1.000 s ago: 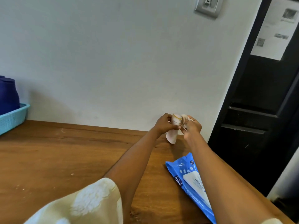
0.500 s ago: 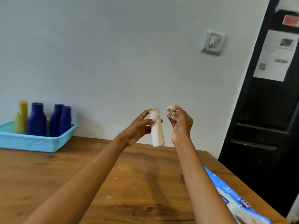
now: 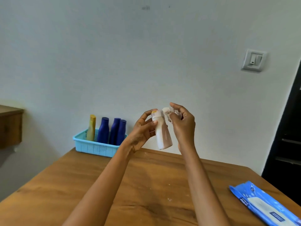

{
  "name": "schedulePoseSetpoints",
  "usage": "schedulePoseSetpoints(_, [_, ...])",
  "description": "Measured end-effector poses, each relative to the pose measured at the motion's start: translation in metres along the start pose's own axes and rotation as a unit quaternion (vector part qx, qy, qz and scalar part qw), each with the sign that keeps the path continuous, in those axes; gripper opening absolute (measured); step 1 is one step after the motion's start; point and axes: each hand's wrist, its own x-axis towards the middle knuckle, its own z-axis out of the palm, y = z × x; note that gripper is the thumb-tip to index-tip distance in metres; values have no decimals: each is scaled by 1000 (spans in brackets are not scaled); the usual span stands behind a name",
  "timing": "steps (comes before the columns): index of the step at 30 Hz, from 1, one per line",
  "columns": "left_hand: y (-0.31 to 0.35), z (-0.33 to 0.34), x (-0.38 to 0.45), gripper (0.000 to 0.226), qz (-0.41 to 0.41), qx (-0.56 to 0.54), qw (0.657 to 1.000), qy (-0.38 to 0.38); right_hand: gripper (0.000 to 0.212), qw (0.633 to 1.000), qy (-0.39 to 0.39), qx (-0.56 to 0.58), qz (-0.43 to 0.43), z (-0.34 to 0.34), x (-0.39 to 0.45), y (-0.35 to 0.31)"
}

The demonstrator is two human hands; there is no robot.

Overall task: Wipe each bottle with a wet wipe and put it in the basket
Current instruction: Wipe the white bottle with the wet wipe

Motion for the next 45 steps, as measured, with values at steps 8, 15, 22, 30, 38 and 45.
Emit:
schedulePoseSetpoints(8, [17, -10, 2, 72, 34, -23, 999, -6, 19, 985, 31, 142, 97, 11, -7, 2])
schedulePoseSetpoints(15, [18, -10, 4, 50, 33, 2, 999, 16, 24, 997, -43, -54, -36, 17, -15, -4])
schedulePoseSetpoints(22, [13, -11, 1, 42, 0, 32, 999, -3, 13, 990, -47, -130, -36, 1, -9, 7])
schedulePoseSetpoints(30, [10, -2, 4, 39, -1, 45, 999, 3, 15, 995, -76, -33, -59, 4, -12, -1])
schedulePoseSetpoints(38, [11, -4, 3, 39, -17, 41, 999, 3, 16, 996, -49, -54, -53, -2, -7, 10])
schedulePoseSetpoints(45, [15, -9, 4, 40, 15, -8, 999, 30, 14, 982, -166, -64, -68, 0, -10, 3])
